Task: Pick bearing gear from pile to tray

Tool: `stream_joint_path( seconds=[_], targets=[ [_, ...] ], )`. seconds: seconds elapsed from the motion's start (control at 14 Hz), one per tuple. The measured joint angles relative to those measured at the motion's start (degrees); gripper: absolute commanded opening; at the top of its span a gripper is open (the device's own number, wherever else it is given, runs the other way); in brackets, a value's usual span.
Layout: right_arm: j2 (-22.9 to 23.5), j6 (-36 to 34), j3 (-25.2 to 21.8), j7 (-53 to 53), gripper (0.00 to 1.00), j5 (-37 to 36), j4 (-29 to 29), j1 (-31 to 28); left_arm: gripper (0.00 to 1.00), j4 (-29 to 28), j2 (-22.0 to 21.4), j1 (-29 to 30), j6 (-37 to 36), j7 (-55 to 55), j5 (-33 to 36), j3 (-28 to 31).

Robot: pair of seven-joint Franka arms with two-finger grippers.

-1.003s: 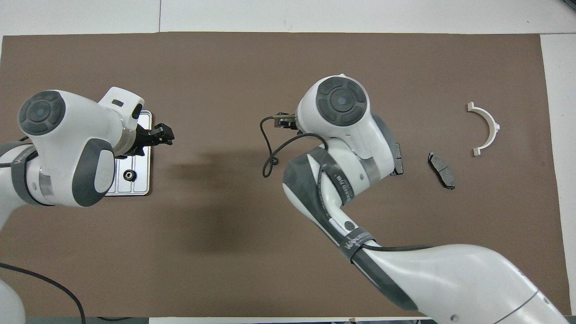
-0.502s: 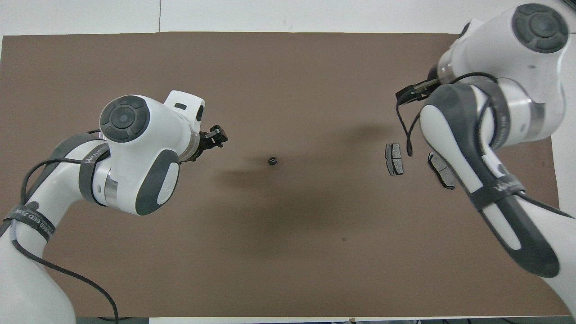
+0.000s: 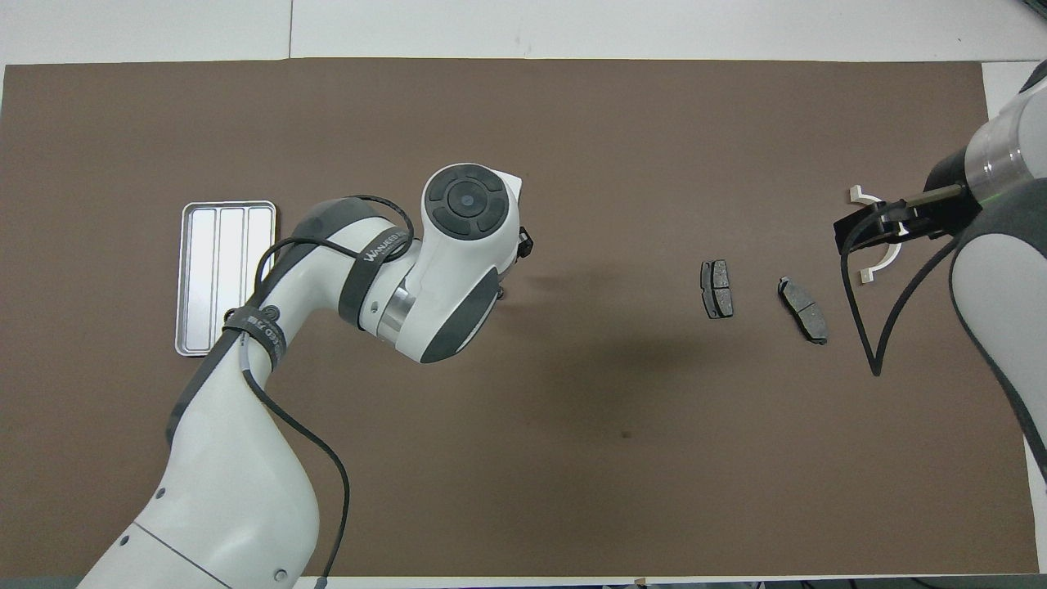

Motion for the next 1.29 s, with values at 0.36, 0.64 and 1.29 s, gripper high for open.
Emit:
stream_joint_path(
  seconds=[0.36,0.64,1.29],
  targets=[
    [-0.7,-1.8,-0.1,1.7,1.0,0.0,-2.7,-1.3,0.72,-5.4,0.3,-1.4,7.0,-0.7,0.3,0.2],
    [-0.8,-0.7,-0.1,1.7,1.0,0.0,-2.7,-1.6,0.57,-7.5,-0.1,-1.4,10.6,-1.1,0.3,0.6],
    [-0.8,-0.1,-0.1,1.7,1.0,0.0,-2.7,-2.1,0.0,-9.2,-0.2,-1.4,13.1,-1.3,0.3,1.0]
  ],
)
